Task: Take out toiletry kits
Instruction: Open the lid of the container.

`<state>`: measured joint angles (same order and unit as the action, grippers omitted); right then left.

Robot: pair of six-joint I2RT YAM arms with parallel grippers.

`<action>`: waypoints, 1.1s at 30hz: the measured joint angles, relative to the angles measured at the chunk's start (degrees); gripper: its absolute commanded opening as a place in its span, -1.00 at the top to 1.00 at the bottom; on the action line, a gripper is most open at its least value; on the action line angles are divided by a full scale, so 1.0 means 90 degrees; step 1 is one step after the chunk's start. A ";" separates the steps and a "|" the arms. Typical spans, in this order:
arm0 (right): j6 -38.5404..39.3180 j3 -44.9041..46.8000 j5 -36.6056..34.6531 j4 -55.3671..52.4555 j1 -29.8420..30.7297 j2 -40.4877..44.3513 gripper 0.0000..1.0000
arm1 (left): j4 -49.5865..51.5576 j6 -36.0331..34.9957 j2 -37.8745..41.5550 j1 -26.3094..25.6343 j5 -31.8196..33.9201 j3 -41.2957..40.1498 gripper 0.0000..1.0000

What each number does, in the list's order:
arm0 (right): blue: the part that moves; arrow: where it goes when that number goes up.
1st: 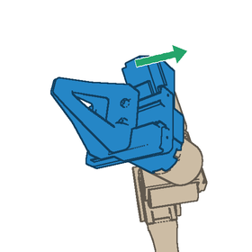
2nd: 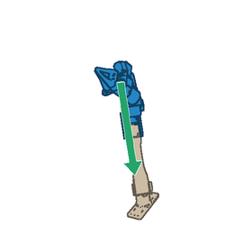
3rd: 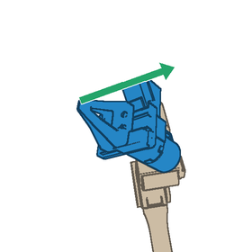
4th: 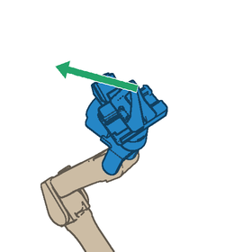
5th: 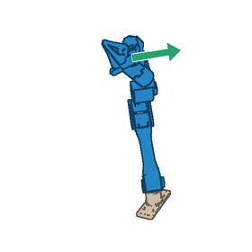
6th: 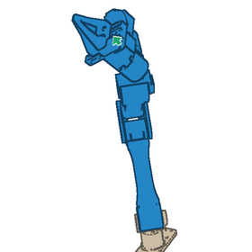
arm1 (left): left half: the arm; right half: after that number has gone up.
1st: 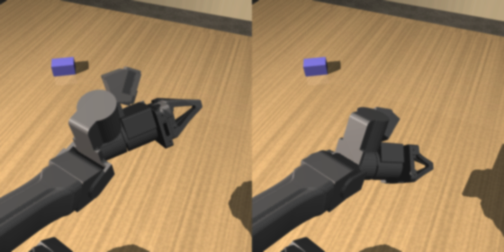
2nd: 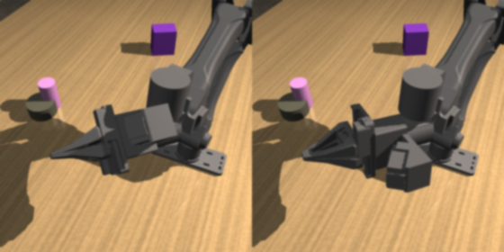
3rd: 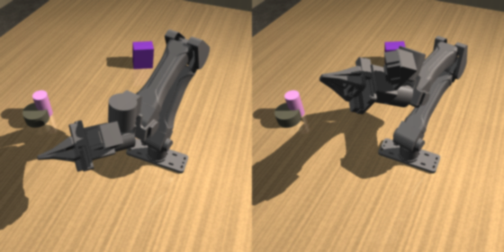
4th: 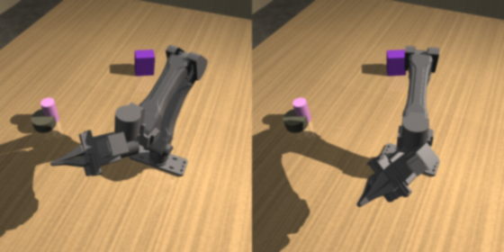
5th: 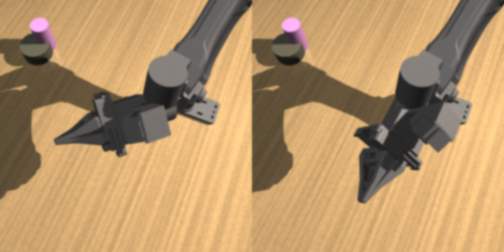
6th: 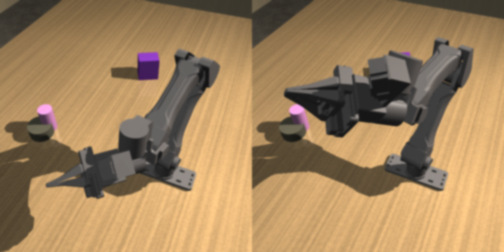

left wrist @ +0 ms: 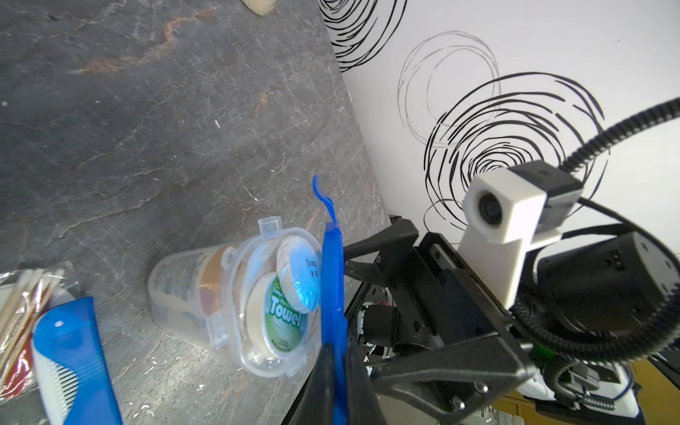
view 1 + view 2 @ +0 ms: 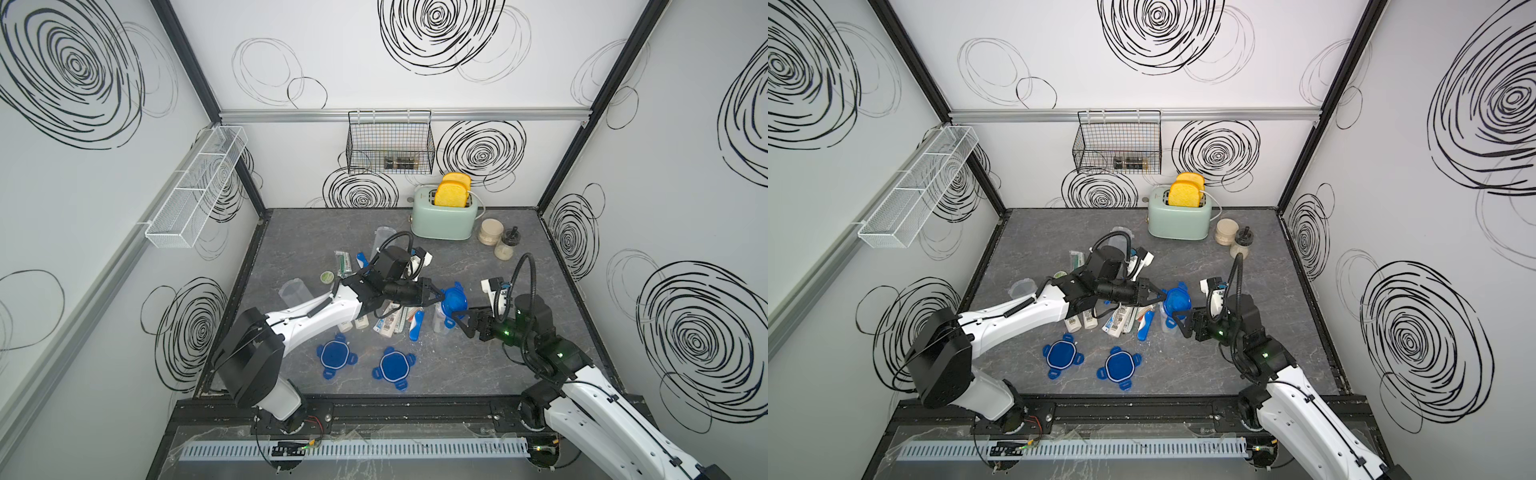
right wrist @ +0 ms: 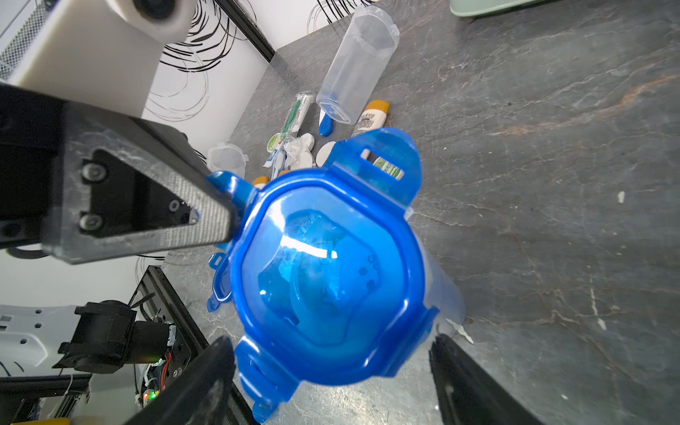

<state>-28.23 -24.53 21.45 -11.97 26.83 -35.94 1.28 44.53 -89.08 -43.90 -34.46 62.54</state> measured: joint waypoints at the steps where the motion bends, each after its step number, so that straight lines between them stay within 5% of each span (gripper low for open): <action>1: -0.0002 0.0000 -0.0019 0.0000 -0.0010 0.0010 -0.71 | 0.0015 0.0000 0.0000 -0.0041 0.0007 0.0017 0.87; 33: -0.0318 -0.0532 -0.0901 -0.0925 -0.0595 0.0906 -0.73 | 0.1018 -0.0792 0.0238 -0.1185 0.1190 0.0532 0.89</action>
<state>-31.09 -29.32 13.34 -20.29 21.47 -27.79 10.44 37.41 -86.94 -54.57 -23.75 67.33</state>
